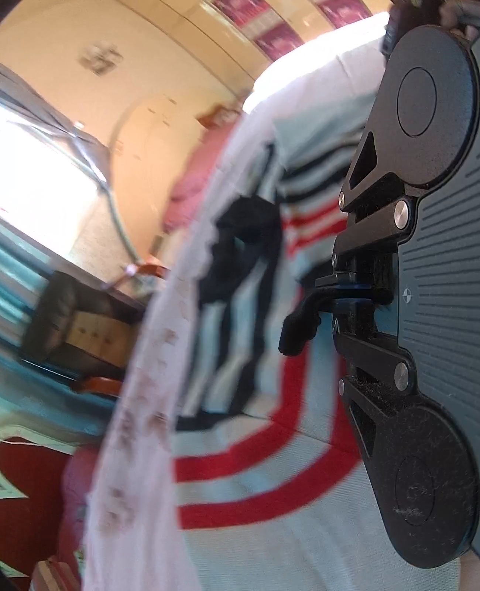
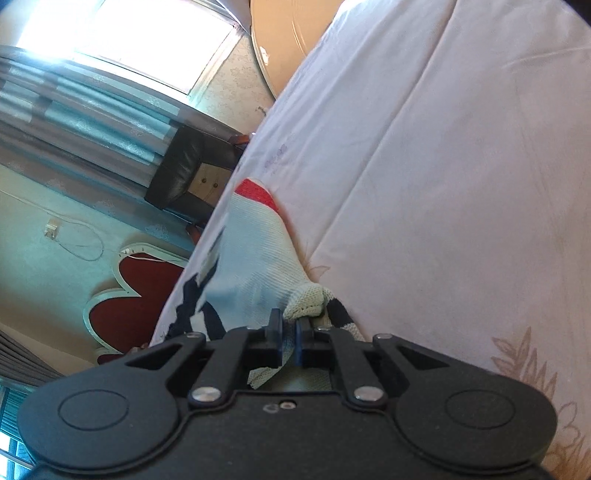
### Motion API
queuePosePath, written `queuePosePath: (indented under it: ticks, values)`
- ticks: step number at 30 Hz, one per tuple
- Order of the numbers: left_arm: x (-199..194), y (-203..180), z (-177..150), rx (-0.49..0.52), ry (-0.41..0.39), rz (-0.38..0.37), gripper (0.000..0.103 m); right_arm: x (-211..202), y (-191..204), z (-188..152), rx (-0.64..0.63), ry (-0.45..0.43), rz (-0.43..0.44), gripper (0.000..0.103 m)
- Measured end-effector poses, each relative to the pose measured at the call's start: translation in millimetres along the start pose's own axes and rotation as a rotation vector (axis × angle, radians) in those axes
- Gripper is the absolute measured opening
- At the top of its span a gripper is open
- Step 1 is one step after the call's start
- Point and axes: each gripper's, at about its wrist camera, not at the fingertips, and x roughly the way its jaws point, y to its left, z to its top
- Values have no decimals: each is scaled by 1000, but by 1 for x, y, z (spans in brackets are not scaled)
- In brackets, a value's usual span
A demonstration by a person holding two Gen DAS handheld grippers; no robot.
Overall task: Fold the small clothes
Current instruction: 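Carry the sleeve across the sweater body with the right tool while the left tool grasps the other cuff, then lay the sleeve on the body and open the right tool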
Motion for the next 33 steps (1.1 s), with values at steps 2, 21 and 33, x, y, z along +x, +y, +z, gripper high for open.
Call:
queuePosePath:
  ticks: [2, 21, 33]
  values:
    - [3, 10, -9, -34, -1, -23, 4, -3, -1, 1, -10, 30, 13, 12]
    - [-13, 4, -21, -13, -152, 37, 4, 59, 54, 72, -459, 39, -73, 9]
    - [-47, -10, -9, 33, -273, 182, 5, 29, 77, 74, -660, -56, -96, 19]
